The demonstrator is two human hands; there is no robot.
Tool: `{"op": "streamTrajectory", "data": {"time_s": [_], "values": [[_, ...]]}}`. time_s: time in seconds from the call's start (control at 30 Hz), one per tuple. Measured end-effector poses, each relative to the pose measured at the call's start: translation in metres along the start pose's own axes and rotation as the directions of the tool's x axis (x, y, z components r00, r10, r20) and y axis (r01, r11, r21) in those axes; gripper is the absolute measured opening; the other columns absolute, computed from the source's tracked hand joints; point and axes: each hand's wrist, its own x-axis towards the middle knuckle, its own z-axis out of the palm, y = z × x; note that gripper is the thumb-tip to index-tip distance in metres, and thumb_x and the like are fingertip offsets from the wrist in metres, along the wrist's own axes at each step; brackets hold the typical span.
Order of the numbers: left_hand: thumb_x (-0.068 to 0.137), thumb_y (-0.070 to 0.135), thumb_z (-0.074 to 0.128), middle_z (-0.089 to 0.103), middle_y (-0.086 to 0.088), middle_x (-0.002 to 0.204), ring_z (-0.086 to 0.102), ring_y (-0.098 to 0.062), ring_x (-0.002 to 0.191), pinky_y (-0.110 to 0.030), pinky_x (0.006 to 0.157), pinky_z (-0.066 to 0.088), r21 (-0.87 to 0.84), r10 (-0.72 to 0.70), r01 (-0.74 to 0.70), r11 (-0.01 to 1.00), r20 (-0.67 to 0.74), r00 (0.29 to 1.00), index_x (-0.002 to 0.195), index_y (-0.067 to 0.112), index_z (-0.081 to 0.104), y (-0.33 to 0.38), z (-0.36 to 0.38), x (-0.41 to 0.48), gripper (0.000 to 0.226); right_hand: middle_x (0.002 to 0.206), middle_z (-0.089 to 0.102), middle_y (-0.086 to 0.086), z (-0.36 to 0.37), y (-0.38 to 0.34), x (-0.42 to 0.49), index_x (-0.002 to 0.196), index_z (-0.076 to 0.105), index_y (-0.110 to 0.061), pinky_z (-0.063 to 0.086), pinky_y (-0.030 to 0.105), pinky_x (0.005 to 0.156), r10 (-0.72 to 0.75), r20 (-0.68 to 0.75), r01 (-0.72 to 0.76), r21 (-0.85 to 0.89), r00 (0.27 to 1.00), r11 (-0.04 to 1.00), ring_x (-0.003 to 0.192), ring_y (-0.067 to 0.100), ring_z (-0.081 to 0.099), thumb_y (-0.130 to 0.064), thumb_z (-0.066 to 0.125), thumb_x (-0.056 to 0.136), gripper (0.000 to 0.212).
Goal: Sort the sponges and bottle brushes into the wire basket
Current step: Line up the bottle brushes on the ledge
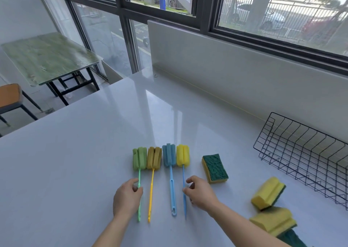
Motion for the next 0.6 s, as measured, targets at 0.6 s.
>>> {"op": "streamTrajectory", "data": {"time_s": [0.6], "values": [[0.087,0.025,0.058,0.055,-0.002,0.121,0.051,-0.024,0.112,-0.034,0.073,0.046,0.238,0.186,-0.163,0.958,-0.077,0.98,0.129,0.022,0.057,0.042,0.0,-0.019,0.042,0.09,0.062,-0.01,-0.026,0.004,-0.01,0.125,0.061,-0.022,0.038,0.012,0.058,-0.077,-0.114,0.072,-0.052,0.99,0.996,0.079,0.009,0.058,-0.036,0.065,0.092,0.036]]}}
